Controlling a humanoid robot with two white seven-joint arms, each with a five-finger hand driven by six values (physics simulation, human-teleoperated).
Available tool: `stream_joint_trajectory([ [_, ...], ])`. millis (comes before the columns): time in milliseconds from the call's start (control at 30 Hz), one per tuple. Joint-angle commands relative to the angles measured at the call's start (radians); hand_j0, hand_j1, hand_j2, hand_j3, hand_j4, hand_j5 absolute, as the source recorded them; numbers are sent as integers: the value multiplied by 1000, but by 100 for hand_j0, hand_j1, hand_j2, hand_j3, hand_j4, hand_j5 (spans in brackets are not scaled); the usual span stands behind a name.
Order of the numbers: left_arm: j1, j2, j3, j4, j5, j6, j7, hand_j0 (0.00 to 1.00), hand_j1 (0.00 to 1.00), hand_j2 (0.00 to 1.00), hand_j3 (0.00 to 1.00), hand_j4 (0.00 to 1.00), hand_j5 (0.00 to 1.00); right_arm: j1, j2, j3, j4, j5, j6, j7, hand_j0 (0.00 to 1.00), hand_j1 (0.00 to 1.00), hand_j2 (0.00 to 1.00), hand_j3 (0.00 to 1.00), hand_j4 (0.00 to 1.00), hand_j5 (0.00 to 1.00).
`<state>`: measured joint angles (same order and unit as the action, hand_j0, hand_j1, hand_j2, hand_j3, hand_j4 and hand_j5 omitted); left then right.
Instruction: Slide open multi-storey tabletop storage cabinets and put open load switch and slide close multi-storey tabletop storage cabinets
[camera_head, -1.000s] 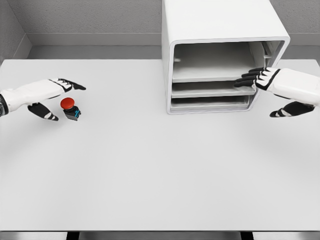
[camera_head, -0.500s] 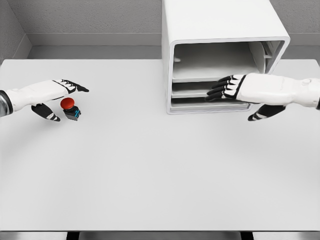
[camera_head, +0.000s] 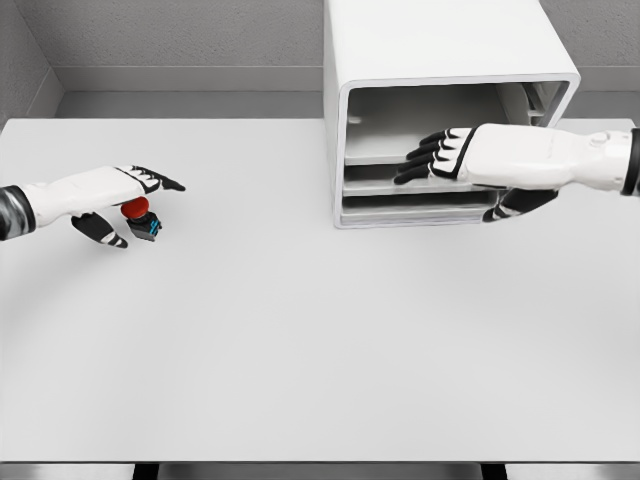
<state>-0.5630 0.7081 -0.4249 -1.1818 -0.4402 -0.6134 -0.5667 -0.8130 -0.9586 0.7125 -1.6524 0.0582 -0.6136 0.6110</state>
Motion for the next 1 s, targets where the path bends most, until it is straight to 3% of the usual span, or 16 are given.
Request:
stream_joint_trajectory([
  [0, 0, 2, 0, 2, 8, 3, 2, 85, 85, 85, 85, 85, 85, 0, 4, 1, 16, -5, 3, 0, 100, 100, 100, 100, 100, 100],
  [133, 2, 5, 0, 1, 12, 3, 2, 55, 55, 55, 55, 55, 55, -28, 40, 38, 37, -3, 51, 0, 100, 100, 100, 100, 100, 100],
  [167, 2, 5, 0, -1, 12, 3, 2, 53, 53, 53, 53, 53, 53, -37, 47, 54, 54, -3, 57, 0, 100, 100, 100, 100, 100, 100],
  [500, 9, 13, -2, -10, 49, 3, -2, 46, 46, 46, 46, 46, 46, -64, 89, 100, 178, -3, 86, 0, 100, 100, 100, 100, 100, 100],
  [967, 57, 159, 0, -352, 282, 3, -5, 45, 45, 45, 45, 45, 45, -86, 89, 110, 283, -1, 84, 0, 100, 100, 100, 100, 100, 100],
])
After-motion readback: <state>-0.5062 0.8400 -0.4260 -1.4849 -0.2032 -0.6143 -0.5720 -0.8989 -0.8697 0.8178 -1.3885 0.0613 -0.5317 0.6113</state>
